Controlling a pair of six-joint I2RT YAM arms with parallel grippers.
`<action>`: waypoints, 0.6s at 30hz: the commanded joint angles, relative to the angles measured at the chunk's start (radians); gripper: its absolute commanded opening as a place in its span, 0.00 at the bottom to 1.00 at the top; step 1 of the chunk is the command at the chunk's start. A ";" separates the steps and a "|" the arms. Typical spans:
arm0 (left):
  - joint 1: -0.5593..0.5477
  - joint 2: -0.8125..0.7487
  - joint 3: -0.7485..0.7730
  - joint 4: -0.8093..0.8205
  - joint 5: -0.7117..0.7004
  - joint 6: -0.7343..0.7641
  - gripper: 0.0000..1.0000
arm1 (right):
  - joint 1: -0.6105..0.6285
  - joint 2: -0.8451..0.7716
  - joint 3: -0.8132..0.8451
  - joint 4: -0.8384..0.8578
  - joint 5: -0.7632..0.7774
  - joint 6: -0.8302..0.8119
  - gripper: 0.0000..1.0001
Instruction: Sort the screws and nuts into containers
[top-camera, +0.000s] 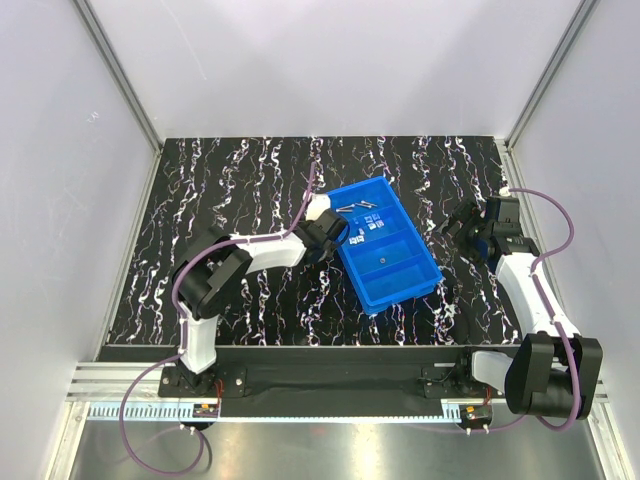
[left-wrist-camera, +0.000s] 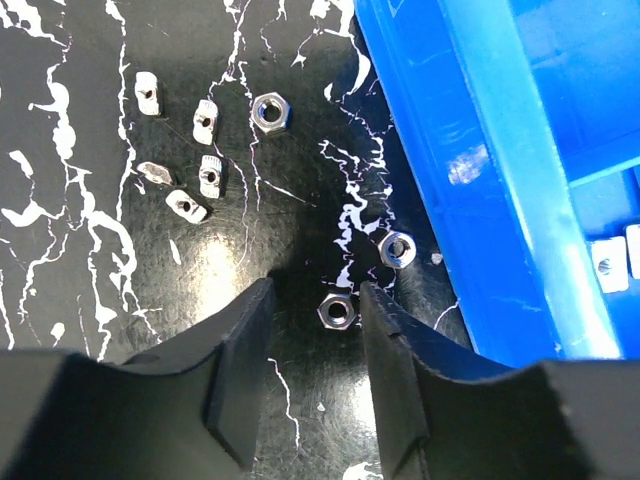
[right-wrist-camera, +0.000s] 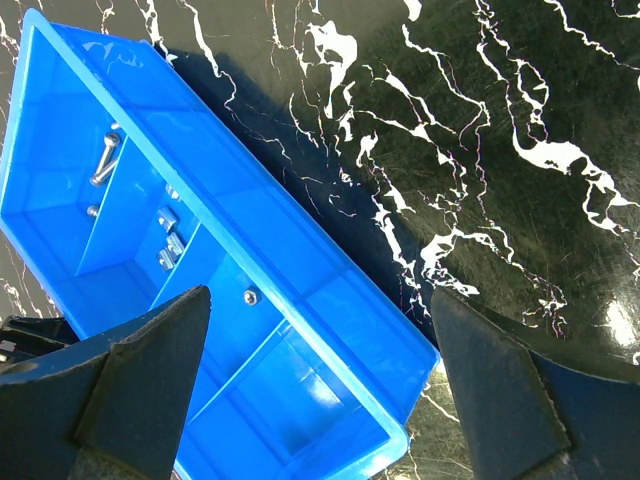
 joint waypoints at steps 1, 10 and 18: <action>0.007 0.015 0.009 0.021 -0.012 -0.033 0.42 | 0.003 -0.015 0.031 0.011 0.014 -0.011 1.00; -0.001 0.009 -0.026 0.013 0.003 -0.071 0.29 | 0.005 -0.017 0.033 0.008 0.016 -0.011 1.00; -0.018 -0.007 -0.041 -0.007 -0.014 -0.077 0.30 | 0.005 -0.022 0.027 0.008 0.009 -0.007 1.00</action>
